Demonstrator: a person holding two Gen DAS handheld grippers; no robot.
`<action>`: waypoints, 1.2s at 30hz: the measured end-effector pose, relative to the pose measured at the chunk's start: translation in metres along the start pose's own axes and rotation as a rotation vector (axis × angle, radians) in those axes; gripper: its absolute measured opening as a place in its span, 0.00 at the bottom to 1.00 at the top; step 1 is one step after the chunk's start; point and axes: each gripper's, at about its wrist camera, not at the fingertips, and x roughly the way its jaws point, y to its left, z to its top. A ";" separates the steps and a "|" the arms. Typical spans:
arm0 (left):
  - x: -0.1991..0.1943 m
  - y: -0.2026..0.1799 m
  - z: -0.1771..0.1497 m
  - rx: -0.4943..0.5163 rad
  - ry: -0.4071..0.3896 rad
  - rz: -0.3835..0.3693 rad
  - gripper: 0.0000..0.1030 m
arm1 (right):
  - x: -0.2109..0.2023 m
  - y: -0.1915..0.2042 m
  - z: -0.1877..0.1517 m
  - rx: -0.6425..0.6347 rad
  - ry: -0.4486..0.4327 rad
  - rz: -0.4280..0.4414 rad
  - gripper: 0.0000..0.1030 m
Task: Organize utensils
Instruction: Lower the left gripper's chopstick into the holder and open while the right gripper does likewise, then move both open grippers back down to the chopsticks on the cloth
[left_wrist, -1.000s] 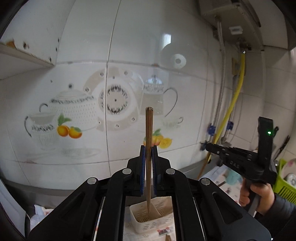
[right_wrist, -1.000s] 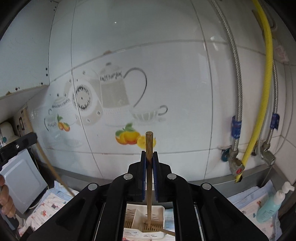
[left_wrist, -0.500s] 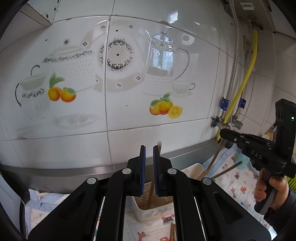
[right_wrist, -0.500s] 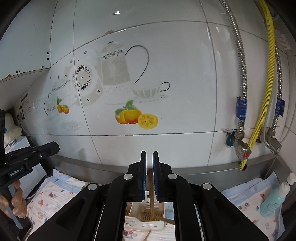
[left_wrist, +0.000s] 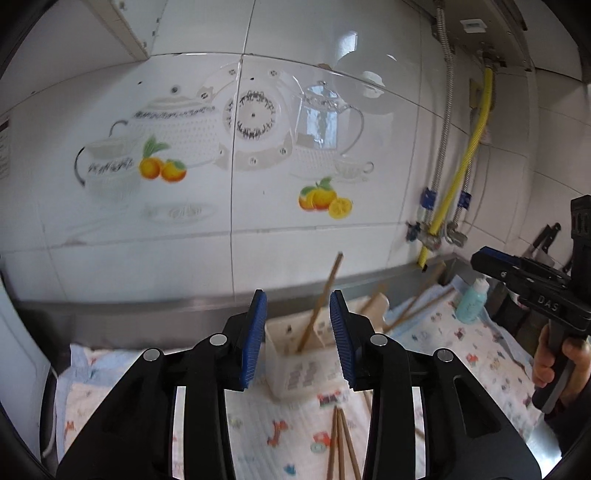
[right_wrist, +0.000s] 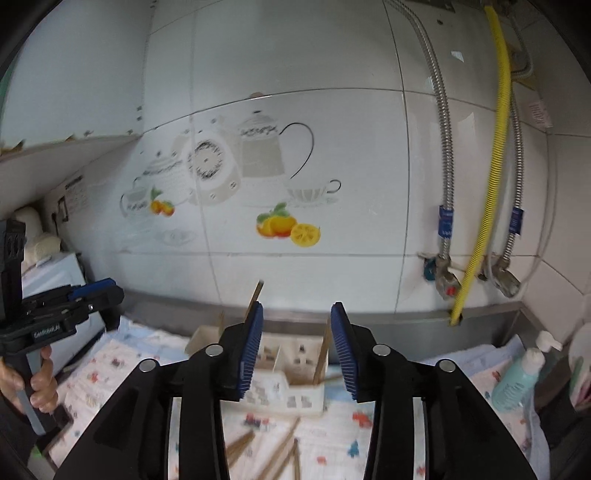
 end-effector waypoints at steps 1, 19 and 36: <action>-0.006 -0.001 -0.008 -0.002 0.004 0.001 0.35 | -0.009 0.003 -0.008 -0.005 0.005 -0.003 0.43; -0.041 -0.006 -0.151 0.001 0.165 0.063 0.38 | -0.066 0.044 -0.167 0.032 0.197 -0.028 0.50; -0.049 0.021 -0.203 -0.100 0.234 0.059 0.40 | -0.014 0.073 -0.254 0.199 0.403 -0.019 0.28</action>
